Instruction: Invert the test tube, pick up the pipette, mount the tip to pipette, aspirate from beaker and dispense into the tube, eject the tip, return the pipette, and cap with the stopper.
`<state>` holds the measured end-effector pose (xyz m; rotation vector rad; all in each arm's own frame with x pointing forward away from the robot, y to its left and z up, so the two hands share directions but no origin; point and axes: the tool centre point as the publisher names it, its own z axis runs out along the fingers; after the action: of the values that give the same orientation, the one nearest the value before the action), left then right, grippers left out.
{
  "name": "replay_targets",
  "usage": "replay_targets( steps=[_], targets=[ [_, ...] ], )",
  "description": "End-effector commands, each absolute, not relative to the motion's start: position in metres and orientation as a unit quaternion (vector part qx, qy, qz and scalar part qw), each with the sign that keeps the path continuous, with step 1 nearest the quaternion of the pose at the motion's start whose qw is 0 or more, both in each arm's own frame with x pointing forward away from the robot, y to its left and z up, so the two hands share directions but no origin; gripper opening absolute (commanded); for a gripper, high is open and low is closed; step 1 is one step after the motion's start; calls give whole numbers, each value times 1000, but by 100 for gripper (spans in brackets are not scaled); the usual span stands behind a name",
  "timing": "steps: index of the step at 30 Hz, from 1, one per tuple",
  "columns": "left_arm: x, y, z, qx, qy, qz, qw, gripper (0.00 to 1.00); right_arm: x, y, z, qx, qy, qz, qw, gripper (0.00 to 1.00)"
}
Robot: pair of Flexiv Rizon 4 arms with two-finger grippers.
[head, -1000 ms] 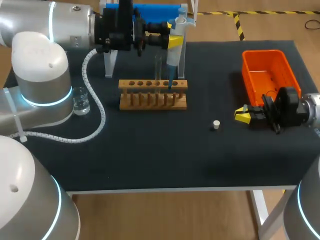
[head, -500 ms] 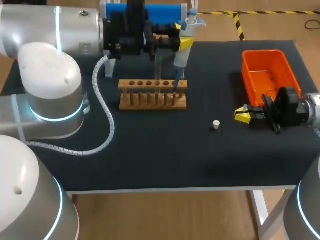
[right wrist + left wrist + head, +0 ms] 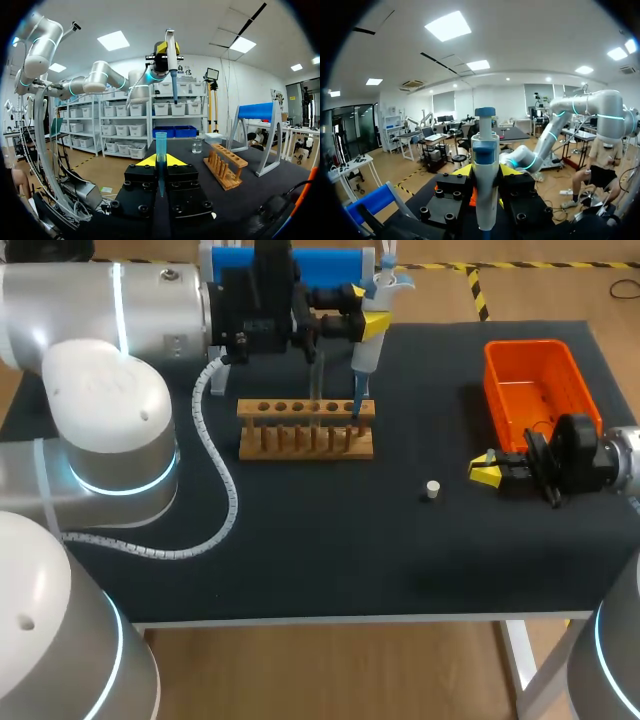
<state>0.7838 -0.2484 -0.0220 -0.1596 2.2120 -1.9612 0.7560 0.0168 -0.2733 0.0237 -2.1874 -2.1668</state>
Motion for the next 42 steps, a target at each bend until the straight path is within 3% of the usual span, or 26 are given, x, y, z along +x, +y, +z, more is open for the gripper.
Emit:
replay_targets(
  steps=[1,42],
  targets=[
    [781,-248,-22,-59,738,-665,97,0,755,16,-273,8,-711,-703,31,0],
    [777,-244,-18,-63,735,-667,106,0,755,16,-273,8,-711,-703,31,0]
  ],
)
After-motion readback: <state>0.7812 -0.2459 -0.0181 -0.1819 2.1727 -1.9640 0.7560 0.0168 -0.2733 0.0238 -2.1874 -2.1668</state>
